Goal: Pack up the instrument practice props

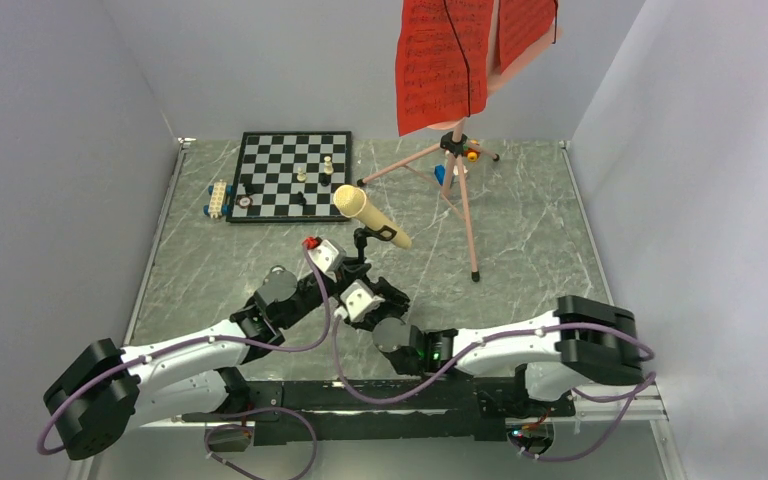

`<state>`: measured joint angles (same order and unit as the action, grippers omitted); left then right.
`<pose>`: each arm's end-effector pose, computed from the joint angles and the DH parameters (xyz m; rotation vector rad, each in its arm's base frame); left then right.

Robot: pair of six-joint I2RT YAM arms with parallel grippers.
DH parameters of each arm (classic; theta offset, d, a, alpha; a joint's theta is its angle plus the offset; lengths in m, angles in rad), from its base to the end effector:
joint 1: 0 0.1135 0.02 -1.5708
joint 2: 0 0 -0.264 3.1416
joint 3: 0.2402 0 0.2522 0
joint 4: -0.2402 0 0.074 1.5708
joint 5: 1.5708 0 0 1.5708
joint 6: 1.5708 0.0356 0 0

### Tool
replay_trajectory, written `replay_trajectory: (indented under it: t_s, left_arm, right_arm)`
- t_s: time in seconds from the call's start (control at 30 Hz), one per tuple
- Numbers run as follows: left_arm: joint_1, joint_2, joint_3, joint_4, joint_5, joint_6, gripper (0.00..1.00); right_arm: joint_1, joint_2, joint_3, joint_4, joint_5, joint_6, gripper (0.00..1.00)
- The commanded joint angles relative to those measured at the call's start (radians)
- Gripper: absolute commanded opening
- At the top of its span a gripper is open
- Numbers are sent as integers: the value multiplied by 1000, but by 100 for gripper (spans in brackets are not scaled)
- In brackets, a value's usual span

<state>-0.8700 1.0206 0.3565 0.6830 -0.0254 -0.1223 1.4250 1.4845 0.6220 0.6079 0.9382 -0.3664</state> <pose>0.1435 -0.1687 0.2369 0.5660 1.4995 -0.7596 0.0711 0.2869 0.2056 -0.8584 1.4914 -0.0755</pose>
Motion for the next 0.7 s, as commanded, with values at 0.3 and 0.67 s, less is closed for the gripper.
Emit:
replay_trajectory:
  t_s: [0.3,0.67]
  left_arm:
    - [-3,-13,-3,10,-44,-91,30]
    - [-4,-77,67,-69,-44,-62,59]
  right_arm:
    - [-41,-349,48,-531,-222,588,85]
    - [-46,-494,13,-601,-231,660,88]
